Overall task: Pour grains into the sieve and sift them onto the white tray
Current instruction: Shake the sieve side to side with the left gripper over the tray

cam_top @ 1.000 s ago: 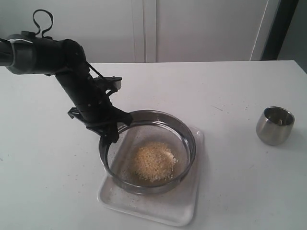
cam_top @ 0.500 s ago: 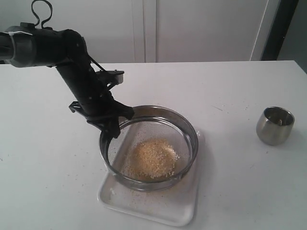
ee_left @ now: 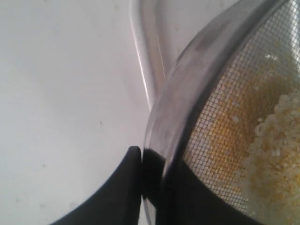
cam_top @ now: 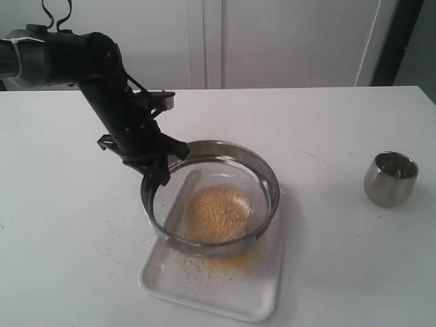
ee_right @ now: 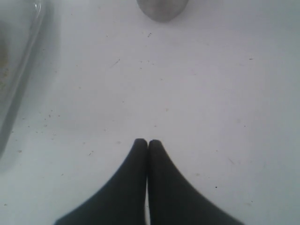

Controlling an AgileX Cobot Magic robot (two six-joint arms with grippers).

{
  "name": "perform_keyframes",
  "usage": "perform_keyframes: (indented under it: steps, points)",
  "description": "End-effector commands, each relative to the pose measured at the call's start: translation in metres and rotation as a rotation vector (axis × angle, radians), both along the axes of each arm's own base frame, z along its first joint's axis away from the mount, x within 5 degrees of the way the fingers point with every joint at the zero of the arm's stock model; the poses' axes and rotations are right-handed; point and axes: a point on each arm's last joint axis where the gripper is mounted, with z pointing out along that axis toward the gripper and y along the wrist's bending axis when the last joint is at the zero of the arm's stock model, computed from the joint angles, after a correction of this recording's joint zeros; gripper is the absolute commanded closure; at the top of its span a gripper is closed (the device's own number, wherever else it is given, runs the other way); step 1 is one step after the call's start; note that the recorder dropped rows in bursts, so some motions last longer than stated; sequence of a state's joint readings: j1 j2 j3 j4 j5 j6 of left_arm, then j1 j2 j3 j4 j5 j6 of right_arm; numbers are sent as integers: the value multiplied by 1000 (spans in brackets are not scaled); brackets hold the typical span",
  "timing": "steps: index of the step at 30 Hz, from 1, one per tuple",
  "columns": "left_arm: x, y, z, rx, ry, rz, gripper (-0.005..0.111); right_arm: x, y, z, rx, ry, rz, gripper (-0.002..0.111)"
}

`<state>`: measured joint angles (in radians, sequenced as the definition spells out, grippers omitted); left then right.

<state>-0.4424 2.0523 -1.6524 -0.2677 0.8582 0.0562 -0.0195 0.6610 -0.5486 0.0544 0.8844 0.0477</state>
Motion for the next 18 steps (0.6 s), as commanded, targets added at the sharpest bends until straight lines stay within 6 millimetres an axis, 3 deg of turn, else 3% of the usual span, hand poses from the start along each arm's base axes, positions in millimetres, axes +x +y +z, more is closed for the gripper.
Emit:
perform_keyframes:
  steps: [1, 6, 9, 12, 15, 18]
  points:
    - [8, 0, 11, -54, 84, 17, 107, 0, 0, 1, -4, -10, 7, 108]
    - [-8, 2, 21, -46, 68, -18, 107, 0, 0, 1, -4, -10, 7, 108]
    - [7, 0, 21, -95, -30, 52, 107, 0, 0, 1, -4, -10, 7, 108]
    - [15, -5, 14, -102, 9, 47, 107, 0, 0, 1, -4, -10, 7, 108]
    - [0, -1, 10, -48, 152, -35, 107, 0, 0, 1, -4, -10, 7, 108]
    - [-11, 3, 15, -55, 114, -38, 107, 0, 0, 1, -4, -10, 7, 108]
